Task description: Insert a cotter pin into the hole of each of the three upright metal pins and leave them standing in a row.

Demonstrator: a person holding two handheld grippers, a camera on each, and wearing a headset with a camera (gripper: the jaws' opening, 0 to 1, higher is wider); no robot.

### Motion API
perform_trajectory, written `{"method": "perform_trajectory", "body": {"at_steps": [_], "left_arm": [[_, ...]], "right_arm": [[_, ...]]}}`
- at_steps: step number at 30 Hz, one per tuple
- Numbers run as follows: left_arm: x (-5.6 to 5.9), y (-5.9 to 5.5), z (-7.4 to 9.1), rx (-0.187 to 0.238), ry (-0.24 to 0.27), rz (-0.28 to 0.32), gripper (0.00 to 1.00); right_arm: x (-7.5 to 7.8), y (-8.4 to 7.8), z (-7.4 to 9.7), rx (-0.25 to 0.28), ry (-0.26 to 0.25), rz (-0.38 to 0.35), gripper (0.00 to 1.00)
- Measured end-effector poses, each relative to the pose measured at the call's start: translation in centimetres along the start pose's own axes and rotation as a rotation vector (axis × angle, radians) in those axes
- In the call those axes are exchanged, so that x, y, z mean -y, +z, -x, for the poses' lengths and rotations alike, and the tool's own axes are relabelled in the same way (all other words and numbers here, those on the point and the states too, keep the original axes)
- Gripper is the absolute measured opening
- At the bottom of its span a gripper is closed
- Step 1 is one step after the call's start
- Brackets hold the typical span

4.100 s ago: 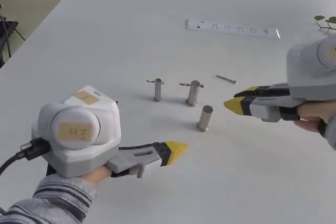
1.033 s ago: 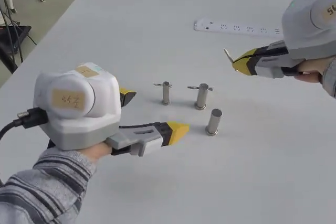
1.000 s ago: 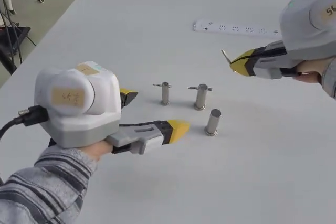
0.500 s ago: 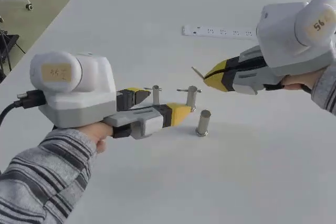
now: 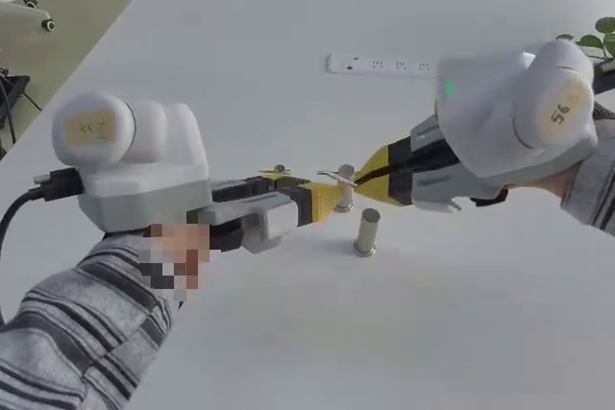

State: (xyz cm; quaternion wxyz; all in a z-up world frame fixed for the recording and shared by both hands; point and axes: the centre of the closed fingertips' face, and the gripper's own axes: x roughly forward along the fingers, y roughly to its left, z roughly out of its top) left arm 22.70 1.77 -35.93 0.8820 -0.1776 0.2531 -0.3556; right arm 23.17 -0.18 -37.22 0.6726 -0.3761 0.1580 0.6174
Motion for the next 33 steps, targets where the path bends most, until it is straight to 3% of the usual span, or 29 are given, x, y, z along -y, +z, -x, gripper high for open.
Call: {"method": "perform_trajectory", "body": {"at_steps": [8, 15, 26, 33], "left_arm": [[0.3, -0.3, -0.2, -0.004, -0.015, 0.068, 0.11], [0.6, -0.5, -0.3, -0.007, -0.031, 0.082, 0.02], [0.7, -1.0, -0.5, -0.009, -0.040, 0.123, 0.00], [1.0, -1.0, -0.4, -0.006, -0.049, 0.043, 0.00]], "right_arm": [[-0.7, 0.2, -0.1, -0.010, 0.014, 0.053, 0.00], [-1.2, 0.5, -0.1, -0.012, 0.017, 0.076, 0.00], [-1.7, 0.5, -0.3, -0.013, 0.020, 0.076, 0.00], [-2.0, 0.4, -0.3, -0.015, 0.031, 0.050, 0.00]]}}
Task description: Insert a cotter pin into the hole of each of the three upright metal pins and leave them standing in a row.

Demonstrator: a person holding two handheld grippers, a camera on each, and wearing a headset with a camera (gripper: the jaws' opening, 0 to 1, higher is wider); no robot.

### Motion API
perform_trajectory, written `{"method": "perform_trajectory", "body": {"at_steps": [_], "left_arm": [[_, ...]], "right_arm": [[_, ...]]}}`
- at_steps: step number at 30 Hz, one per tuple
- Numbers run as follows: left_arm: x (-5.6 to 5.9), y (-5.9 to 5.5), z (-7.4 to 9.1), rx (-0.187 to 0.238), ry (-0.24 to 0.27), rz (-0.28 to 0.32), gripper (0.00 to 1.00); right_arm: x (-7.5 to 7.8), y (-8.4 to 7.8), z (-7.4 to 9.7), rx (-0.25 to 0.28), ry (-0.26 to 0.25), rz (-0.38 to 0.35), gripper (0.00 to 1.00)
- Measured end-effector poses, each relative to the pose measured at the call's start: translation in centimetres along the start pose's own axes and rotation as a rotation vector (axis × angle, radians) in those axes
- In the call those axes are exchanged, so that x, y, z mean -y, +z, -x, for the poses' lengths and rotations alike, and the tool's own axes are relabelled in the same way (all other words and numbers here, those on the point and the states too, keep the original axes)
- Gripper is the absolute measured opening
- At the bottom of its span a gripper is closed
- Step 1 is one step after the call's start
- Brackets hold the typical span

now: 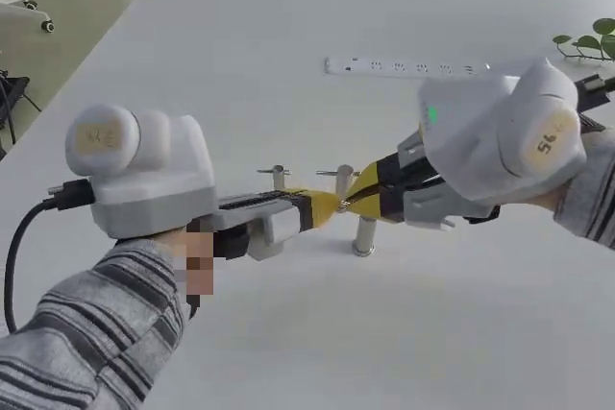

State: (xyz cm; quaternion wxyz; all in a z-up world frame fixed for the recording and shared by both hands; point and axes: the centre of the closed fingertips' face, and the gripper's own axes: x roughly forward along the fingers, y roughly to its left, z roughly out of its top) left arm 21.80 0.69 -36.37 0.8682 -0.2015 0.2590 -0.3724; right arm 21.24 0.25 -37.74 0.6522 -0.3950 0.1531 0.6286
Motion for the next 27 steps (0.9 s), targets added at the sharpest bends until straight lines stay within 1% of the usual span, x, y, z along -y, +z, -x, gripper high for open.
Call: {"method": "perform_trajectory", "body": {"at_steps": [1, 2, 3, 4, 5, 6, 7, 8, 9, 10, 11, 12, 13, 14, 15, 16, 17, 18, 21, 22, 23, 25, 27], "left_arm": [[0.1, 0.0, 0.0, -0.003, -0.010, -0.026, 0.00], [0.3, 0.0, 0.1, -0.003, -0.017, -0.038, 0.00], [0.4, 0.1, 0.1, 0.001, -0.022, -0.067, 0.00], [0.4, 0.0, 0.2, 0.001, -0.023, -0.079, 0.00], [0.5, -0.1, 0.2, -0.006, -0.027, -0.101, 0.00], [0.5, -0.2, 0.2, -0.006, -0.030, -0.108, 0.00], [0.8, -0.1, 0.3, 0.005, -0.043, -0.124, 0.00], [0.9, -0.1, 0.3, 0.007, -0.048, -0.139, 0.00], [0.9, -0.2, 0.3, 0.002, -0.050, -0.158, 0.00], [0.9, -0.2, 0.3, 0.000, -0.049, -0.189, 0.00], [1.0, -0.3, 0.3, 0.000, -0.053, -0.202, 0.00], [1.1, -0.4, 0.3, -0.001, -0.057, -0.215, 0.00], [1.1, -0.4, 0.3, -0.001, -0.059, -0.226, 0.00], [1.3, -0.5, 0.3, -0.003, -0.067, -0.246, 0.00], [1.3, -0.6, 0.3, -0.003, -0.070, -0.258, 0.00], [1.4, -0.7, 0.3, -0.003, -0.076, -0.274, 0.00], [1.6, -0.7, 0.3, -0.003, -0.085, -0.290, 0.00], [1.8, -0.8, 0.3, -0.003, -0.096, -0.302, 0.00], [2.0, -1.0, 0.4, -0.006, -0.114, -0.340, 0.00], [2.3, -0.9, 0.4, 0.004, -0.126, -0.357, 0.00], [2.5, -1.0, 0.4, 0.003, -0.140, -0.359, 0.00], [2.5, -1.1, 0.4, -0.006, -0.144, -0.370, 0.00], [2.5, -1.4, 0.4, -0.014, -0.152, -0.362, 0.00]], "right_arm": [[-0.1, -0.1, 0.0, 0.010, 0.006, -0.036, 0.00], [-0.2, -0.1, 0.0, 0.015, 0.011, -0.065, 0.00], [-0.1, -0.2, 0.0, 0.026, 0.008, -0.120, 0.00], [-0.1, -0.2, 0.0, 0.032, 0.009, -0.137, 0.01], [-0.3, -0.3, 0.1, 0.042, 0.024, -0.198, 0.03], [-0.2, -0.4, 0.2, 0.046, 0.028, -0.237, 0.04], [-0.1, -0.4, 0.3, 0.066, 0.032, -0.282, 0.04], [0.0, -0.6, 0.3, 0.076, 0.038, -0.312, 0.04], [0.2, -0.9, 0.4, 0.093, 0.050, -0.359, 0.04], [0.1, -0.8, 0.5, 0.103, 0.062, -0.397, 0.04], [0.1, -0.8, 0.6, 0.114, 0.067, -0.428, 0.05], [0.0, -0.7, 0.8, 0.128, 0.084, -0.453, 0.06], [-0.1, -0.8, 0.9, 0.131, 0.091, -0.474, 0.06], [-0.3, -0.9, 1.1, 0.138, 0.109, -0.476, 0.07], [-0.4, -0.9, 1.1, 0.143, 0.116, -0.491, 0.09], [-0.5, -1.1, 1.2, 0.149, 0.124, -0.517, 0.10], [-0.6, -1.2, 1.3, 0.153, 0.133, -0.517, 0.10], [-1.0, -1.2, 1.3, 0.162, 0.153, -0.525, 0.09], [-1.7, -1.4, 1.3, 0.161, 0.178, -0.551, 0.10], [-1.7, -1.6, 1.2, 0.163, 0.185, -0.559, 0.09], [-1.8, -1.7, 1.2, 0.165, 0.187, -0.568, 0.09], [-2.1, -1.6, 1.3, 0.179, 0.203, -0.591, 0.09], [-2.2, -1.7, 1.2, 0.173, 0.203, -0.586, 0.08]]}}
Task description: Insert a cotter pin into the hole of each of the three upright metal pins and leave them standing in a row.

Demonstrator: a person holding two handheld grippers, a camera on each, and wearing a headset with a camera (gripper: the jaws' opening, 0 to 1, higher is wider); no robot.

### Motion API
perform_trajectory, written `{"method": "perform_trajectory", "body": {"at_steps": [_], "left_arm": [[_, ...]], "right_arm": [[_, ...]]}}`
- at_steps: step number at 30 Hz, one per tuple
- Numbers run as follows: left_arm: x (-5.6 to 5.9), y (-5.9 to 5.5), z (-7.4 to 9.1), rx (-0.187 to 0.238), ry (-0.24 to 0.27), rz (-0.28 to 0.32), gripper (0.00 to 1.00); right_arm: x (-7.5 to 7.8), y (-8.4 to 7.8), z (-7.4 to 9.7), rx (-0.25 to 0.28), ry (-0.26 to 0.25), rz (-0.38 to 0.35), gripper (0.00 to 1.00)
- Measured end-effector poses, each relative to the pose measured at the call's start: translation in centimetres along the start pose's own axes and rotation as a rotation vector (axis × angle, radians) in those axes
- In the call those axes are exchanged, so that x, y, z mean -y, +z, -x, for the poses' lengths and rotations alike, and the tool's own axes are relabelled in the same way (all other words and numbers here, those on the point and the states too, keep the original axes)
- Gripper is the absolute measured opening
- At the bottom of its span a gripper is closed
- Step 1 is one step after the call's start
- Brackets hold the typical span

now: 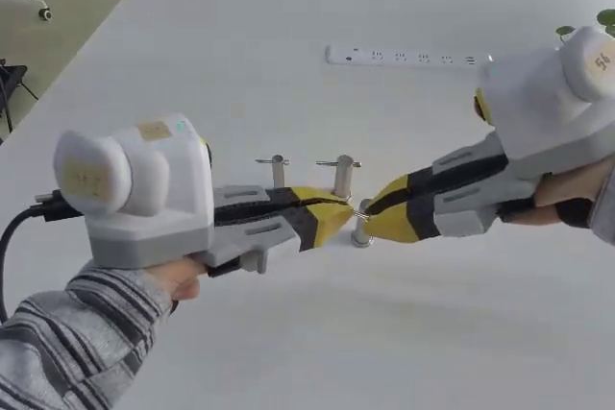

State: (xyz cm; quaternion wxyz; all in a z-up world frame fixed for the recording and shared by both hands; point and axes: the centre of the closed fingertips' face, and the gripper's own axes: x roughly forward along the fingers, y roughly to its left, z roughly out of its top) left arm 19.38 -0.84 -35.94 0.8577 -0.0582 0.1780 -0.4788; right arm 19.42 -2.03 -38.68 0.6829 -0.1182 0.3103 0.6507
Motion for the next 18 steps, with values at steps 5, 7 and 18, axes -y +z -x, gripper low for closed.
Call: {"method": "perform_trajectory", "body": {"at_steps": [5, 7, 18], "left_arm": [[0.2, 0.2, 0.0, 0.018, -0.014, 0.010, 0.00], [0.3, 0.1, -0.1, 0.013, -0.016, 0.004, 0.00], [0.5, 0.3, -0.2, 0.027, -0.034, 0.023, 0.00]], "right_arm": [[-0.5, 0.0, -0.1, 0.019, 0.021, -0.026, 0.07], [-0.6, 0.0, -0.2, 0.028, 0.024, -0.035, 0.07], [-1.4, -0.3, -0.6, 0.037, 0.034, -0.042, 0.02]]}}
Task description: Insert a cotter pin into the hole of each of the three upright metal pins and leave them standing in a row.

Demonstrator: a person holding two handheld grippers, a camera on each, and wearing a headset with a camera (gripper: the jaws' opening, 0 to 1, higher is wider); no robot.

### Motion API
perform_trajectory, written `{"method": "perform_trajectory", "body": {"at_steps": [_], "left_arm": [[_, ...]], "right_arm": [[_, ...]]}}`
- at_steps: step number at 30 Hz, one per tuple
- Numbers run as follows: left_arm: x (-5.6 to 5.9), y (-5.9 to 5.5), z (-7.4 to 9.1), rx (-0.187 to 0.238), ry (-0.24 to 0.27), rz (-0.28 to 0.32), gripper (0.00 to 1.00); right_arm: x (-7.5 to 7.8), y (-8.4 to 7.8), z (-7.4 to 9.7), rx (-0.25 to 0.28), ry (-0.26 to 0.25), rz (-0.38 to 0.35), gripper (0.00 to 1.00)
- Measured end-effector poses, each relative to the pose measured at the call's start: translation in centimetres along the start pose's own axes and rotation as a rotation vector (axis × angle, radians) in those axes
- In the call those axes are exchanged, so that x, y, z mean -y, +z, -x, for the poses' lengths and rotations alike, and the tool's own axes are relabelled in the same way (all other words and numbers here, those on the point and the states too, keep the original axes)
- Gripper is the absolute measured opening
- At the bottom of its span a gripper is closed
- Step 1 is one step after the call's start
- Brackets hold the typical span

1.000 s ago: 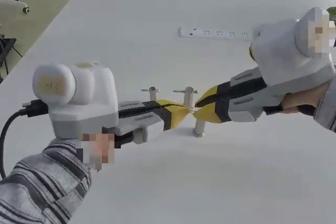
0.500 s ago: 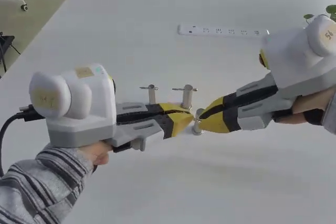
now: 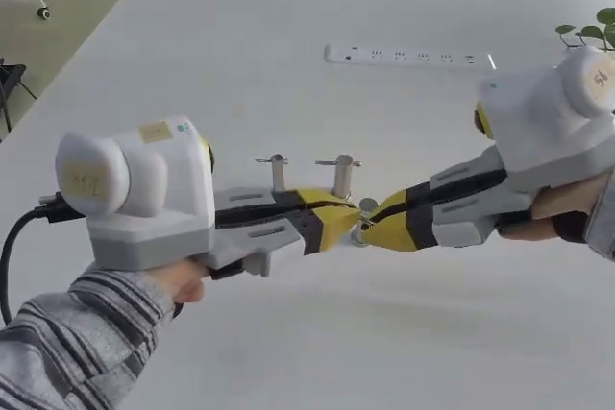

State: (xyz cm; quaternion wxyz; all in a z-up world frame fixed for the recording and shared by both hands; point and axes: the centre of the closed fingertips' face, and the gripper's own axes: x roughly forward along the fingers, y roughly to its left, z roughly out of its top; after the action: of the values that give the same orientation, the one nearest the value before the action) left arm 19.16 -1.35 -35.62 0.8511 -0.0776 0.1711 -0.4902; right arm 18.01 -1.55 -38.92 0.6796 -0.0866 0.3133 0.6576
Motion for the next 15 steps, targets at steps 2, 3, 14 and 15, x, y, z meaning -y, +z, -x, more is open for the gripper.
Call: {"method": "perform_trajectory", "body": {"at_steps": [2, 3, 14, 15], "left_arm": [[0.02, -0.02, 0.06, 0.003, -0.002, 0.008, 0.00], [0.00, -0.05, 0.08, 0.002, -0.001, 0.009, 0.00], [0.22, -0.69, 0.31, -0.014, 0.001, 0.041, 0.00], [0.22, -0.73, 0.30, -0.016, 0.001, 0.042, 0.00]], "right_arm": [[-0.08, 0.05, 0.03, 0.003, 0.004, 0.001, 0.02], [-0.13, 0.10, 0.07, 0.005, 0.004, 0.004, 0.00], [-0.57, 0.08, 0.33, -0.032, 0.004, 0.100, 0.01], [-0.65, 0.04, 0.34, -0.040, 0.005, 0.110, 0.01]]}}
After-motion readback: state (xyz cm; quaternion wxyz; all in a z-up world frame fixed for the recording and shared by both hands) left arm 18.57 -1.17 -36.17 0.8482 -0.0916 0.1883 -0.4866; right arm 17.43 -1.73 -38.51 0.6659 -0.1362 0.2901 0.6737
